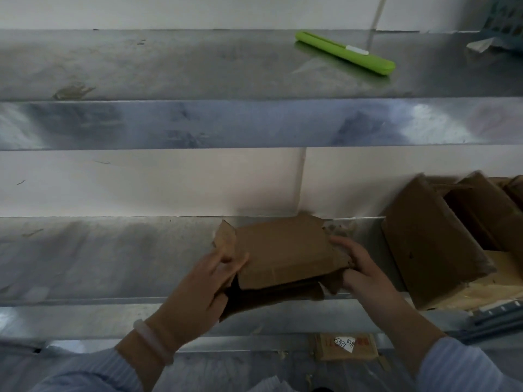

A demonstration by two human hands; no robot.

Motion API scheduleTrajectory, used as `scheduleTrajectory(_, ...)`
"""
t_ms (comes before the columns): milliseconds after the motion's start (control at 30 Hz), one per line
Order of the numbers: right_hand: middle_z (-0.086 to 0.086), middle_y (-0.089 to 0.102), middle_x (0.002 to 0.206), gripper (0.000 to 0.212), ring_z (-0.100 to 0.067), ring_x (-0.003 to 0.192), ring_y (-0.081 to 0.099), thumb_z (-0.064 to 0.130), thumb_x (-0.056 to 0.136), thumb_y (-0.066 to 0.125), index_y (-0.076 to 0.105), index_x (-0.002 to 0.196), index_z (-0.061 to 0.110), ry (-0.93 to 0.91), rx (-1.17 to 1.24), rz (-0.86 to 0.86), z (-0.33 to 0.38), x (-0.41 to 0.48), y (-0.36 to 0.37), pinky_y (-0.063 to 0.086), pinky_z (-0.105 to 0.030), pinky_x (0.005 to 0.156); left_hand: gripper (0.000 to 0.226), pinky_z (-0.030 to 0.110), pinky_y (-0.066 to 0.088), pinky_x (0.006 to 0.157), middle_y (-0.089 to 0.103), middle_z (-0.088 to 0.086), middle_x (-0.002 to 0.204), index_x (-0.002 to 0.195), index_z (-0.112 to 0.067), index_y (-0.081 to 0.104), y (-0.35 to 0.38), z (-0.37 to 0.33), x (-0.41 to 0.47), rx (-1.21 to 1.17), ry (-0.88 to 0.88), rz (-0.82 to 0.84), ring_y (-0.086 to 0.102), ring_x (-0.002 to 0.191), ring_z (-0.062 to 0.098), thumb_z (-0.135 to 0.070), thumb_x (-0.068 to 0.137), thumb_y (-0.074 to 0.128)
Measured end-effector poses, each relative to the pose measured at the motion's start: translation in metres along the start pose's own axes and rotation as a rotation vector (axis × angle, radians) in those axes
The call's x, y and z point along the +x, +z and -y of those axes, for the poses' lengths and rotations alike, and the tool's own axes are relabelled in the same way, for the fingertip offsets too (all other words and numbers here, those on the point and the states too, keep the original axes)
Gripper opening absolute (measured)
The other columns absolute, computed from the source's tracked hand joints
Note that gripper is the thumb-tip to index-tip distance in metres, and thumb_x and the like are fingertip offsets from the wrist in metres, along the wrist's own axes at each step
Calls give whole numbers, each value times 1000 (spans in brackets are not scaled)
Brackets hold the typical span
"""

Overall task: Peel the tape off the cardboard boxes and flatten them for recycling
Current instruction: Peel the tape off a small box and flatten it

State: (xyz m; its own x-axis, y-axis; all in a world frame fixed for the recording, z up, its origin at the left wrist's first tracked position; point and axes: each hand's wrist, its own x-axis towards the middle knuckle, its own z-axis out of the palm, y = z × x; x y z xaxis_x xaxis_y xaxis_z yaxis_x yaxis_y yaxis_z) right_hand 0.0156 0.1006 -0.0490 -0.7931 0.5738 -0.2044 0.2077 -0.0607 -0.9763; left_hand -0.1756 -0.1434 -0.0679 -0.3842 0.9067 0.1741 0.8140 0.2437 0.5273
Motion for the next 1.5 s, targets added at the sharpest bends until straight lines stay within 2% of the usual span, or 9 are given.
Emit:
scheduleTrajectory(100,-8,64,115,33,-32,104,62,17,76,56,66,108,18,212,201,-2,-11,1,-8,54,-47,82,66,28,18,118,24,-12,155,147,-35,30,17,6,-12,91,57,120,24,138,6,-17,84,36)
scheduleTrajectory(200,1,63,104,11,-17,92,61,35,89,64,61,97,28,267,-220,-149,-23,12,-8,50,-31,71,60,35,21,117,21,-13,156,146,-37,31,35,7,-11,168,93,224,18,143,12,-25,88,38)
scheduleTrajectory(400,17,54,88,60,0,74,56,31,76,78,40,121,41,230,-660,-1,-51,17,-4,38,-7,53,62,32,31,111,41,-10,142,148,-34,30,51,7,9,120,-13,246,30,129,7,-63,93,26)
scheduleTrajectory(600,7,57,118,70,-11,102,55,63,78,61,31,137,42,139,-1080,87,-58,21,3,47,-23,84,75,38,19,117,25,0,154,150,-21,26,75,15,34,429,-206,199,25,140,23,-65,89,26)
scheduleTrajectory(800,3,-5,161,76,-21,146,3,61,88,41,9,152,33,-111,-1308,104,-61,61,27,16,-38,118,88,39,-6,119,2,5,161,152,-21,17,86,30,52,435,-239,175,0,148,23,-75,81,15)
scheduleTrajectory(967,1,-27,157,84,-16,143,-27,72,84,9,-20,149,29,-141,-1384,91,-89,76,40,-6,-37,119,90,39,-14,117,-19,7,158,150,-30,-12,95,37,56,468,-297,186,-18,146,24,-81,77,3)
scheduleTrajectory(1267,7,-7,161,63,-11,148,-7,42,99,35,8,154,24,-199,-1212,110,-84,83,27,-2,-27,119,69,28,-15,115,-19,-2,159,152,-31,1,72,43,64,225,-337,282,-20,144,14,-48,97,39)
scheduleTrajectory(1367,7,7,161,66,-16,147,9,49,98,37,13,154,24,-76,-1150,-20,-82,73,21,9,-29,118,73,32,8,117,6,-5,159,151,-28,22,64,31,53,150,-473,79,6,144,19,-54,89,51)
scheduleTrajectory(1500,-3,48,135,67,-23,125,42,65,88,41,40,139,23,117,-1233,-230,-76,60,17,38,-39,104,64,35,43,96,53,3,126,134,-22,47,60,22,26,176,-771,-145,49,112,23,-58,82,58)
